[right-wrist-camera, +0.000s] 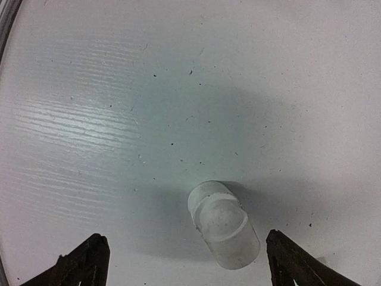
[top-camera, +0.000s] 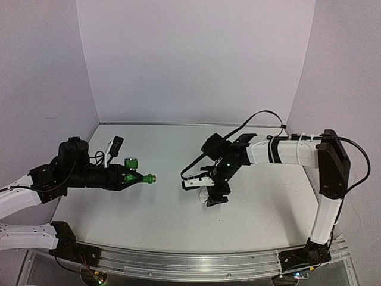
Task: Install the water faucets
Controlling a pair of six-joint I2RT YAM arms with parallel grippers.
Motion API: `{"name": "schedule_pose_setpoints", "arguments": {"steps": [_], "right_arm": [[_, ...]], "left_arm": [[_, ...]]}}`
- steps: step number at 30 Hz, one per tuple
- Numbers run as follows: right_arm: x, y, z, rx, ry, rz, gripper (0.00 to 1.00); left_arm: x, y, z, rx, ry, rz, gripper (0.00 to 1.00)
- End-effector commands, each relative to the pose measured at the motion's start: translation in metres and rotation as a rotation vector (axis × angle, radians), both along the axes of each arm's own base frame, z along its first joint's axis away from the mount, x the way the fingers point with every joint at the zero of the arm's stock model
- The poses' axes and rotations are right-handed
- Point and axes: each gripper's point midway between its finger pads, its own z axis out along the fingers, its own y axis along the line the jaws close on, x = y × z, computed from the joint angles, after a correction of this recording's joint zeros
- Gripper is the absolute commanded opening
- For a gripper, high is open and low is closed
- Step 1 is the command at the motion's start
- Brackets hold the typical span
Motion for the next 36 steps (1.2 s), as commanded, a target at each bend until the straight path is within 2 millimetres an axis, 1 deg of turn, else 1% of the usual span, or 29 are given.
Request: {"name": "schedule_pose_setpoints", "arguments": {"steps": [1,5,11,16,21,27,29,31,33,36], "right_arm": [[0.017,0.003,-0.013,-0.078,-0.074,0.079,0.89],[0.023,0.002,-0.026,-0.121,-0.093,0.11,0.86],[0.023,0.002,-0.043,-0.152,-0.077,0.144,0.79],[0.026,0.008,-0.051,-0.153,-0.071,0.157,0.76],[0.026,0.012,-0.055,-0.147,-0.057,0.159,0.68],[0.023,0.012,-0.056,-0.14,-0.038,0.146,0.46],[0.024,0.014,-0.055,-0.133,-0.032,0.124,0.34],[0.026,0.016,-0.051,-0.12,-0.022,0.071,0.19],[0.028,0.018,-0.044,-0.096,-0.005,-0.002,0.0],[0.03,0.022,-0.03,-0.038,0.045,-0.15,0.0]], "left_arm": [[0.0,0.002,0.014,-0.04,-0.056,0.001,0.0],[-0.002,0.001,0.012,-0.042,-0.043,-0.013,0.0],[-0.003,0.0,0.012,-0.051,-0.039,-0.013,0.0],[-0.002,-0.001,0.012,-0.052,-0.037,-0.014,0.0],[-0.002,0.0,0.01,-0.053,-0.032,-0.011,0.0],[-0.003,0.002,0.01,-0.058,-0.027,-0.001,0.0],[-0.002,0.002,0.009,-0.058,-0.024,0.004,0.0],[-0.002,0.002,0.009,-0.06,-0.017,0.01,0.0],[-0.001,0.002,0.009,-0.062,-0.008,0.018,0.0],[0.001,0.001,0.012,-0.075,0.004,0.025,0.0]]}}
